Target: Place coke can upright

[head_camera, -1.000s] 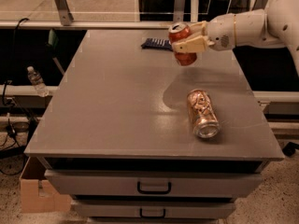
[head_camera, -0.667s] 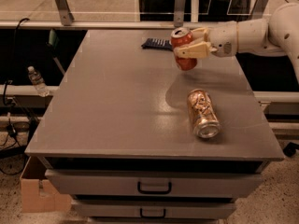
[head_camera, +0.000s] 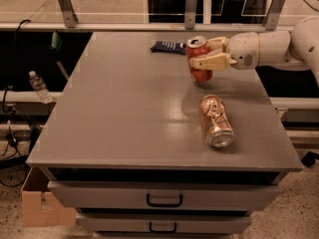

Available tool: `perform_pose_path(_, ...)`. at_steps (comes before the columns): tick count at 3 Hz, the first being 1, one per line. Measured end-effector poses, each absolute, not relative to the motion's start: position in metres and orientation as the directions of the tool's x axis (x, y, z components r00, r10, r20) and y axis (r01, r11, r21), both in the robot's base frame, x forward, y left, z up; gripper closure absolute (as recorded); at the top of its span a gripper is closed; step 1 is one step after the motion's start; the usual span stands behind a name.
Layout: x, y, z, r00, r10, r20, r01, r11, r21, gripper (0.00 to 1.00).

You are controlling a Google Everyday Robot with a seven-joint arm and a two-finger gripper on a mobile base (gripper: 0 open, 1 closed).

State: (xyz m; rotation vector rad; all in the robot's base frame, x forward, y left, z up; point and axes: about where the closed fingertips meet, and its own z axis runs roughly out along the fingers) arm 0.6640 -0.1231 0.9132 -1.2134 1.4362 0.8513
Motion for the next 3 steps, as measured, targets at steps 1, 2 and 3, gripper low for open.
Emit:
perform_pose_path(1,0.6587,-0.124,0.9088,0.034,-0.225,-0.974,-0.969,0.233,-0.088,0.36)
perform_pose_path(2,0.6563,-0.1233,0.9044,0.029,-0.212,-0.977,-0.97,0.232,-0.079,0.12)
perform_pose_path(3,0.653,-0.1276,0.904,0.029,-0.206,-0.978,-0.965,0.25,-0.082,0.0)
